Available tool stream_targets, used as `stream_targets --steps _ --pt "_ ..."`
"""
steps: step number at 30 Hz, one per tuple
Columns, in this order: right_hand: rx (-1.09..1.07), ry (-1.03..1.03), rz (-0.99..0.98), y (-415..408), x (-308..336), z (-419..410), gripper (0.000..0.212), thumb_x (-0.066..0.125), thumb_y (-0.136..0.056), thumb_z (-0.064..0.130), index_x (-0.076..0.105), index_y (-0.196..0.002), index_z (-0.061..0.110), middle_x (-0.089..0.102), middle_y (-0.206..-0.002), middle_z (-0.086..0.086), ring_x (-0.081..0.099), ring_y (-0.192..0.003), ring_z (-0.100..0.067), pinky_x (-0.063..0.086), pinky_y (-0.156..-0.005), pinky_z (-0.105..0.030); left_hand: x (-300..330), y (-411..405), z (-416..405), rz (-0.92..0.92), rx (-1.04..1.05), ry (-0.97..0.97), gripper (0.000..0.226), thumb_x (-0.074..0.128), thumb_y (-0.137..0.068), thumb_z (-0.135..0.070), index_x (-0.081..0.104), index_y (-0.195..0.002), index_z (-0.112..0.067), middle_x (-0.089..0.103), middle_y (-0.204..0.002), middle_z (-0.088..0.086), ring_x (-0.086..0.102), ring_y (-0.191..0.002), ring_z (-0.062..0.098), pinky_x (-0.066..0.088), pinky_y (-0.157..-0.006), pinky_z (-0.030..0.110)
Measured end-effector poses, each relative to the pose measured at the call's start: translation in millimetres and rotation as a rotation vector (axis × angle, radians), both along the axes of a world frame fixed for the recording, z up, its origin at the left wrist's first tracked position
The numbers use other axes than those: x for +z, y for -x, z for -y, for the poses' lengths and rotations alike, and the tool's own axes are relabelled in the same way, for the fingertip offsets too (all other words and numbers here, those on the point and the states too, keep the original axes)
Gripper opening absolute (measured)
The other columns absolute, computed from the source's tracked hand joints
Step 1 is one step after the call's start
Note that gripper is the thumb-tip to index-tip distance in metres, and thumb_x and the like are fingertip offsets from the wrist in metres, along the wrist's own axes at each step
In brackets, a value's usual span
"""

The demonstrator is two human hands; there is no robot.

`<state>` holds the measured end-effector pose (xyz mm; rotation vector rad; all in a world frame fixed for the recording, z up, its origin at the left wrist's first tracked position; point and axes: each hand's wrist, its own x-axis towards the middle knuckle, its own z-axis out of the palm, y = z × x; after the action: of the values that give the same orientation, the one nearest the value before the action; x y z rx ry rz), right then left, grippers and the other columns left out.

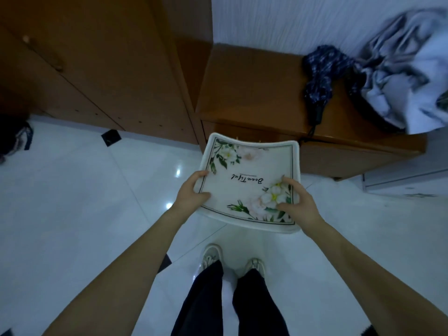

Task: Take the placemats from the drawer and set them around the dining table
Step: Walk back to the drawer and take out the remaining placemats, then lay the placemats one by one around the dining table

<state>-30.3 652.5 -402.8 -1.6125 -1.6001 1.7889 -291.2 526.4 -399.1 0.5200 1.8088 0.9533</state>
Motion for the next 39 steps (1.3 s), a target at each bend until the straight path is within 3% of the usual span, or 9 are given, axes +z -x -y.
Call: stream_targets --steps 3,6,10,14,16,18,26,32,39 --pt "0.015 -0.084 -0.028 -7.3 83.2 6.6 0.08 0.07 -0.074 -0.014 0.044 -0.138 0.027 0.048 -0.134 0.0 0.05 -0.117 -0.015 0.048 -0.081 -0.01 82.0 -6.6 9.8 -0.028 0.002 -0.094 0.062 0.062 -0.08 0.01 0.051 -0.133 -0.019 0.05 -0.127 -0.002 0.051 -0.113 0.016 0.047 -0.079 0.008" --pt "-0.014 -0.17 -0.064 -11.6 157.3 18.2 0.087 0.073 -0.073 -0.011 0.039 -0.143 0.028 0.044 -0.143 0.001 0.047 -0.125 -0.018 0.048 -0.097 -0.032 158.4 -13.0 24.1 -0.073 0.044 -0.2 0.065 0.061 -0.079 0.011 0.049 -0.135 -0.018 0.05 -0.126 -0.007 0.05 -0.107 0.005 0.042 -0.075 0.0" --pt "-0.03 -0.269 -0.126 -14.1 236.4 41.5 0.087 0.074 -0.074 -0.01 0.038 -0.142 0.031 0.044 -0.14 0.006 0.047 -0.123 -0.013 0.05 -0.083 -0.013 239.1 -12.4 55.7 -0.077 0.095 -0.312 0.064 0.062 -0.081 0.011 0.048 -0.133 -0.024 0.049 -0.119 -0.024 0.05 -0.097 -0.019 0.039 -0.073 -0.002" --pt "0.008 -0.353 -0.167 -3.4 293.3 60.1 0.087 0.077 -0.072 -0.007 0.04 -0.137 0.038 0.044 -0.138 0.01 0.048 -0.121 -0.011 0.05 -0.079 -0.01 296.1 -2.1 86.3 -0.123 0.101 -0.379 0.063 0.065 -0.08 0.007 0.049 -0.132 -0.026 0.051 -0.125 -0.015 0.051 -0.109 0.0 0.043 -0.084 0.007" --pt "0.044 -0.36 -0.212 5.9 313.9 71.1 0.088 0.077 -0.072 -0.006 0.04 -0.138 0.039 0.044 -0.141 0.009 0.05 -0.122 -0.012 0.051 -0.086 -0.019 317.6 1.8 106.9 -0.132 0.137 -0.401 0.061 0.065 -0.08 0.007 0.05 -0.13 -0.026 0.053 -0.125 -0.015 0.053 -0.111 0.005 0.047 -0.088 0.014" --pt "0.08 -0.368 -0.26 17.0 329.0 77.8 0.088 0.077 -0.072 -0.006 0.04 -0.139 0.039 0.044 -0.141 0.01 0.052 -0.122 -0.011 0.052 -0.09 -0.026 332.5 4.3 124.3 -0.134 0.206 -0.421 0.06 0.065 -0.08 0.008 0.052 -0.128 -0.026 0.055 -0.121 -0.017 0.055 -0.11 0.005 0.049 -0.086 0.013" --pt "0.284 -0.291 -0.389 58.1 342.2 91.2 0.088 0.073 -0.074 -0.013 0.039 -0.142 0.033 0.048 -0.132 0.021 0.054 -0.119 -0.007 0.054 -0.087 -0.025 353.2 1.7 182.2 -0.169 0.469 -0.37 0.058 0.067 -0.08 0.004 0.055 -0.125 -0.03 0.057 -0.119 -0.009 0.059 -0.106 0.017 0.055 -0.079 0.021" --pt "0.561 -0.297 -0.418 64.9 354.8 72.9 0.091 0.074 -0.07 -0.014 0.041 -0.14 0.033 0.051 -0.135 0.011 0.053 -0.122 -0.009 0.049 -0.099 -0.041 360.9 -56.7 211.0 -0.226 0.733 -0.383 0.056 0.066 -0.079 0.004 0.056 -0.122 -0.031 0.057 -0.12 -0.006 0.061 -0.103 0.018 0.054 -0.068 0.017" --pt "0.933 -0.241 -0.441 70.6 360.2 83.0 0.093 0.076 -0.069 -0.011 0.042 -0.136 0.043 0.048 -0.139 0.01 0.049 -0.127 -0.015 0.047 -0.1 -0.049 369.1 -166.4 248.2 -0.353 1.097 -0.344 0.055 0.067 -0.079 0.0 0.055 -0.125 -0.028 0.055 -0.123 -0.011 0.06 -0.098 -0.004 0.049 -0.068 0.009"
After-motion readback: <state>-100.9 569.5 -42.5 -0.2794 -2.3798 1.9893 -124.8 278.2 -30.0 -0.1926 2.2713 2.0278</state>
